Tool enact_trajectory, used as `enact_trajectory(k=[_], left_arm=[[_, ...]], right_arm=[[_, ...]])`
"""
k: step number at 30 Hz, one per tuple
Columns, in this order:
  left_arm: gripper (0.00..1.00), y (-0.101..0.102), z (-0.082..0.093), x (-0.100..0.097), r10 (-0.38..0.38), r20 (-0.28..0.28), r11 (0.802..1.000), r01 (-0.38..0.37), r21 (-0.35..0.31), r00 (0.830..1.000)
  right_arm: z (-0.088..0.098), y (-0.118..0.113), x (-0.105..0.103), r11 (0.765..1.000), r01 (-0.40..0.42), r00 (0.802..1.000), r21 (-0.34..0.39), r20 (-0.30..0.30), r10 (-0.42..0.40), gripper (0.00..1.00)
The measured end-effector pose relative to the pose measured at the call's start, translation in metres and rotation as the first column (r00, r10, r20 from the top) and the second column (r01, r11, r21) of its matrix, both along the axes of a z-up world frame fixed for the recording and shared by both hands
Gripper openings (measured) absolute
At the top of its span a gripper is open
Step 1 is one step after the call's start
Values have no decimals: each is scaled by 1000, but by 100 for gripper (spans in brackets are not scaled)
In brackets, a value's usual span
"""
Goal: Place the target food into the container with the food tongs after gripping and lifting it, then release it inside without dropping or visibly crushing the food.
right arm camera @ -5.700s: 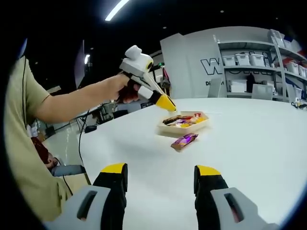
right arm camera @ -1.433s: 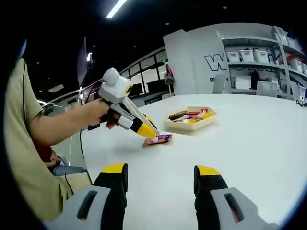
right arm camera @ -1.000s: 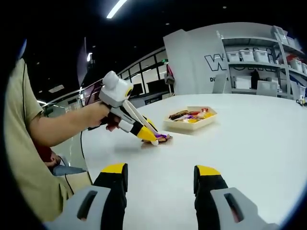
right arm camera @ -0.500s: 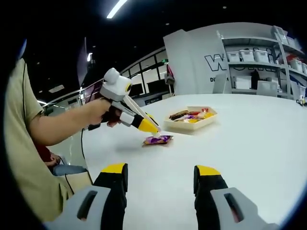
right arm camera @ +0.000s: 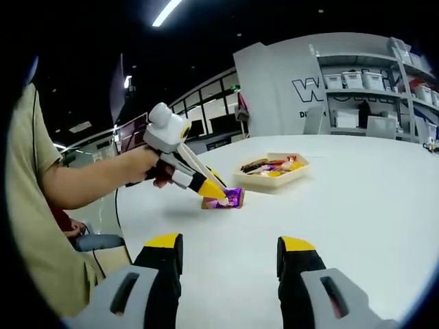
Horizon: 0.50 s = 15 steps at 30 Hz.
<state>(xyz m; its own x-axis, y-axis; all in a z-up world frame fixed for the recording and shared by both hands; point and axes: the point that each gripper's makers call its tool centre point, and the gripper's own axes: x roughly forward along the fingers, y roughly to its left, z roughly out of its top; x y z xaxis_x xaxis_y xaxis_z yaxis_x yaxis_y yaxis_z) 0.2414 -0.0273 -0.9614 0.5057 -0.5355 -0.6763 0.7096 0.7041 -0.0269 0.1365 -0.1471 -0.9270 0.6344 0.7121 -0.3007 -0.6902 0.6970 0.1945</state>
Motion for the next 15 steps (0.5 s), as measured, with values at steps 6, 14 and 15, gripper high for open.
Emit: enact_trajectory(k=[6, 14, 15], left_arm=[[24, 3, -1, -1, 1, 2, 1000, -1, 0, 1000], [25, 4, 4, 0, 0, 16, 1000, 0, -3, 1000], [25, 4, 5, 0, 2, 17, 1000, -2, -6, 1000]], right_arm=[[0, 0, 0, 1000, -1, 1000, -2, -1, 1, 53], [1, 0, 1, 1000, -1, 1000, 0, 1, 1, 53], [0, 0, 0, 1000, 0, 1000, -1, 0, 0, 53]])
